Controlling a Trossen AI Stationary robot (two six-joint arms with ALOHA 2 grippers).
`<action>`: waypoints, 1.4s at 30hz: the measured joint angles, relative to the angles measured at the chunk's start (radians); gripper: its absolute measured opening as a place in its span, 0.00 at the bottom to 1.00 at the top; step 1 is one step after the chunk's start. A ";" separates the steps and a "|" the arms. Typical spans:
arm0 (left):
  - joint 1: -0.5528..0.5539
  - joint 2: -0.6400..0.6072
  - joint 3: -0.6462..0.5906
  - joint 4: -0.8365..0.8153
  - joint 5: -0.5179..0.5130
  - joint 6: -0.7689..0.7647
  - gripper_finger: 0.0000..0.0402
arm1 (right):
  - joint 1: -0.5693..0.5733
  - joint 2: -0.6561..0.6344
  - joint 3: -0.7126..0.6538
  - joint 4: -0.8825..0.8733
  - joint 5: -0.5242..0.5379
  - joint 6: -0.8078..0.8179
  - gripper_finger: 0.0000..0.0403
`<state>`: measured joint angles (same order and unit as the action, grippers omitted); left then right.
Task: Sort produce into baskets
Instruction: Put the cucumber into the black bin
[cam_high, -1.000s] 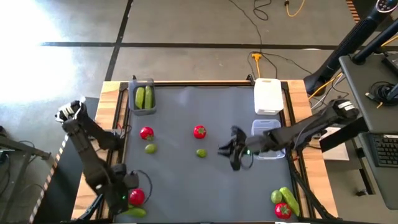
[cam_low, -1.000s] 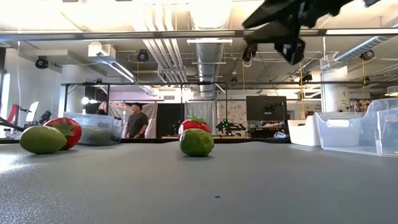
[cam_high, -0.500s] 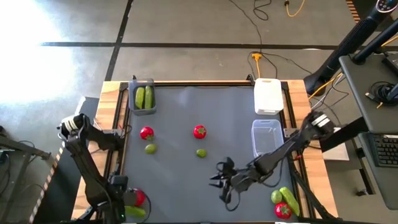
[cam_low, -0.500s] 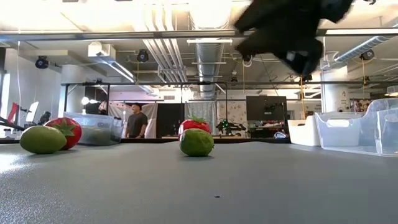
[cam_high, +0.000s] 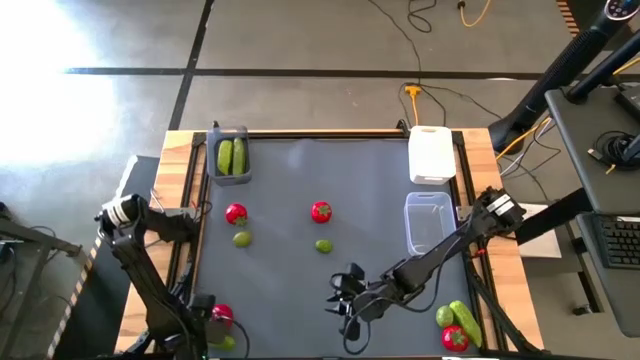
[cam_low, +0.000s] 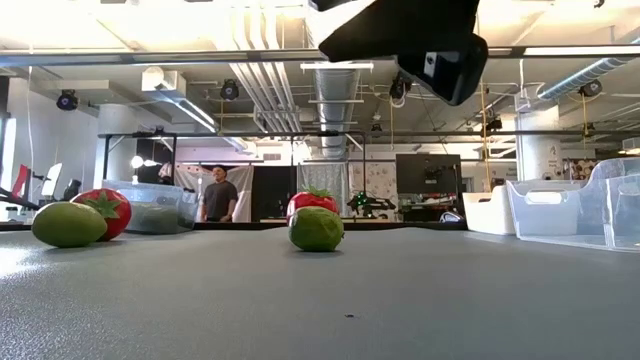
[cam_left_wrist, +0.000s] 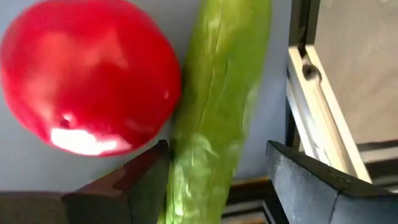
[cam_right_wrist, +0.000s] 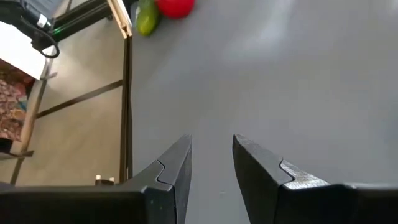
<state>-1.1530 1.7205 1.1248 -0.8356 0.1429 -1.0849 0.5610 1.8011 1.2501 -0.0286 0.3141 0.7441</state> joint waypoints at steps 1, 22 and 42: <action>0.000 0.006 0.000 0.000 -0.006 0.000 0.62 | 0.000 0.000 0.000 0.000 0.000 0.005 0.27; 0.000 0.197 0.213 -0.153 -0.034 -0.070 0.37 | 0.008 -0.054 0.138 -0.314 -0.037 -0.061 0.21; 0.271 0.063 0.656 -0.735 -0.808 0.065 0.37 | 0.039 -0.133 0.352 -1.251 -0.438 0.087 0.15</action>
<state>-0.8824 1.7836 1.7809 -1.5706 -0.6653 -1.0201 0.6001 1.6684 1.6024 -1.2800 -0.1236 0.8311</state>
